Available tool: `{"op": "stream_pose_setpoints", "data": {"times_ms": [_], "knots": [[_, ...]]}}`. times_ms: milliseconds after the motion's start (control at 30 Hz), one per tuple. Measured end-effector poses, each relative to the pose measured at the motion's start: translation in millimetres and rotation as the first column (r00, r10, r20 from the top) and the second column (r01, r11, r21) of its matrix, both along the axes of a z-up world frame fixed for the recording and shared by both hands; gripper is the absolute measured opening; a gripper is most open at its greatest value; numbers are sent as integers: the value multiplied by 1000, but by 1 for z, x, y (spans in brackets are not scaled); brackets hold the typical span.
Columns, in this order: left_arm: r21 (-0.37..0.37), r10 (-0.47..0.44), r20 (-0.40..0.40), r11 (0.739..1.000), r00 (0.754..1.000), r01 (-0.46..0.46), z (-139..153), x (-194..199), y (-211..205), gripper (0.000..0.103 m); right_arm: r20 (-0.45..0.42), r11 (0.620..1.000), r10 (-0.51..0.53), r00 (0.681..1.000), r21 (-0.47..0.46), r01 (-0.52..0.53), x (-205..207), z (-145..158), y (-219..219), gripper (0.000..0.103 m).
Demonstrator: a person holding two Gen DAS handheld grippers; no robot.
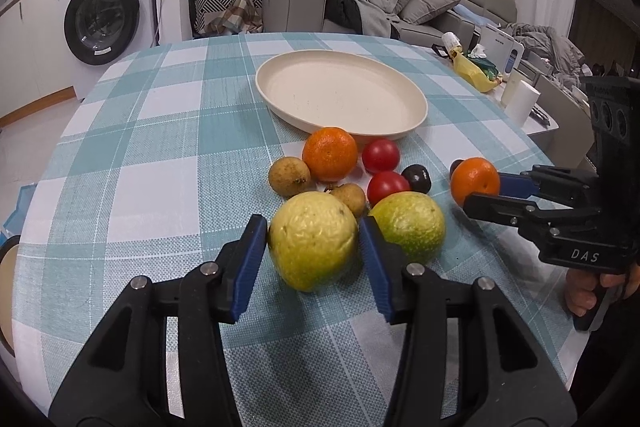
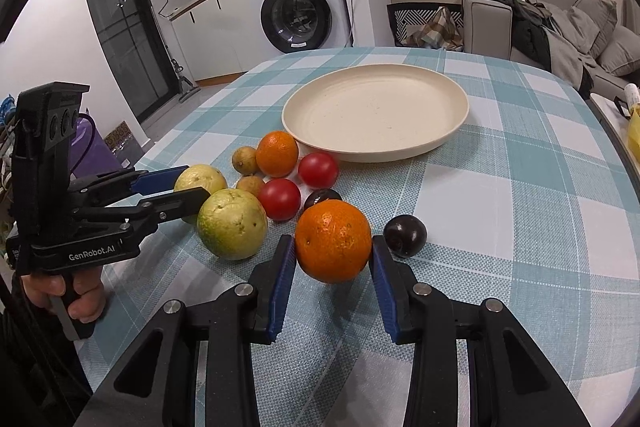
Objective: Organize fruits
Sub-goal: 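Close the left tool on the yellow fruit while the right tool grasps the orange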
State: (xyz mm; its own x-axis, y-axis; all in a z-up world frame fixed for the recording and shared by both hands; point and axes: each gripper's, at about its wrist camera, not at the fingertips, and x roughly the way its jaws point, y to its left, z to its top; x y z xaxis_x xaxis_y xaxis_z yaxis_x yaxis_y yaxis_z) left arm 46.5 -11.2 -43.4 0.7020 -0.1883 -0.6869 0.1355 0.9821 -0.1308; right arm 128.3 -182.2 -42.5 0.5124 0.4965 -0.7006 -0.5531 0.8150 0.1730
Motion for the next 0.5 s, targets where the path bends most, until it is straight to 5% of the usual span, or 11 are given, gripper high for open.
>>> {"op": "stream_pose_setpoints", "data": {"times_ms": [233,500], "knots": [[10,-1,-33,1000,999,1,-5,6,-2,45,1,1000,-1,1000,0,1,-1,1,0,39],[5,2,34,1000,999,-2,3,-4,-2,45,28,1000,-9,1000,14,8,-3,4,-1,39]]}}
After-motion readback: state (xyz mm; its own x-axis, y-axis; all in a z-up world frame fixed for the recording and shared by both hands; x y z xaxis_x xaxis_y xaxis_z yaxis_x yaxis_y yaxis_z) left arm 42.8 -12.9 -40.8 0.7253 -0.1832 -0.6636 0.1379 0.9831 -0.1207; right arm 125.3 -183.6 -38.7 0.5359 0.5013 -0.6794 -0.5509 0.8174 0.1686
